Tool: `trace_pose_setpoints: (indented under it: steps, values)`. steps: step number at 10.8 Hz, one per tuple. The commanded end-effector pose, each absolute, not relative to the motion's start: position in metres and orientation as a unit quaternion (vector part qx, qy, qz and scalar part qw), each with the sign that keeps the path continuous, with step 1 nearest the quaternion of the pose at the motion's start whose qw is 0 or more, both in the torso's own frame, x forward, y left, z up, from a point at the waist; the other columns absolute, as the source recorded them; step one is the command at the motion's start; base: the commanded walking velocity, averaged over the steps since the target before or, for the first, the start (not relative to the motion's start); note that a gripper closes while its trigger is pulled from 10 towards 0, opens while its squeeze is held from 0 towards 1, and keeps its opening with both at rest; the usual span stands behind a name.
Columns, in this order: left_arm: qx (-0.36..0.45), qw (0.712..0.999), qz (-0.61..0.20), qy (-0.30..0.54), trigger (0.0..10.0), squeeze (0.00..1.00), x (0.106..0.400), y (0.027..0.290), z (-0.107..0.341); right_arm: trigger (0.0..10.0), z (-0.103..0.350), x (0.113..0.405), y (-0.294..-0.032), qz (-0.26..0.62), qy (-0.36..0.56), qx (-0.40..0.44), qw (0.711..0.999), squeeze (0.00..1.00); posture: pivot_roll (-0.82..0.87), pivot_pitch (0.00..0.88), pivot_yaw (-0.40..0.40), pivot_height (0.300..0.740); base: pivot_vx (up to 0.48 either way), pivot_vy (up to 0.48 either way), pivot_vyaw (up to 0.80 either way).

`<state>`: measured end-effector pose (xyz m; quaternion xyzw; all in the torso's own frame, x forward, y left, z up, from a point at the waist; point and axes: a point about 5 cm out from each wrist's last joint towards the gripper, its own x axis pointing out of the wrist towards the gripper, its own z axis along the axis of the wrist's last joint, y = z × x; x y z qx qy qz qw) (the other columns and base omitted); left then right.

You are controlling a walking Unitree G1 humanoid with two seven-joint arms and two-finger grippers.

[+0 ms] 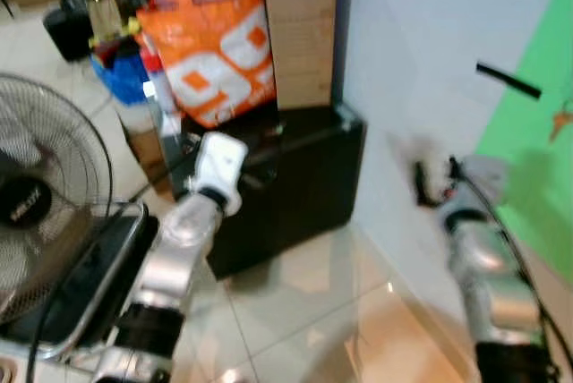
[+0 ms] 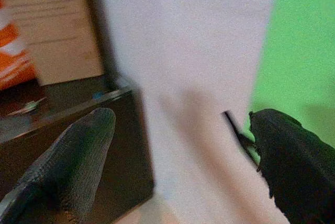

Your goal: Hang keys on a hook

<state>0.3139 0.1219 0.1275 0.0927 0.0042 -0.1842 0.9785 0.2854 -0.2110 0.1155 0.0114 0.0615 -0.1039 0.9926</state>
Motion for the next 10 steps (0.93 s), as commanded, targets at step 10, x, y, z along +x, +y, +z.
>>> trace_pose_setpoints:
  steps: [10]
  values:
    - [0.082, 0.981, -0.174, 0.022, 10.0, 0.0, 0.3199, 0.1269, 0.1249, 10.0, 0.1141, 0.2808, -0.2042, -0.102, 0.068, 0.009, 0.992, 1.0, -0.22, 0.0, 0.091, 0.74, 0.329, 0.0, 0.0]
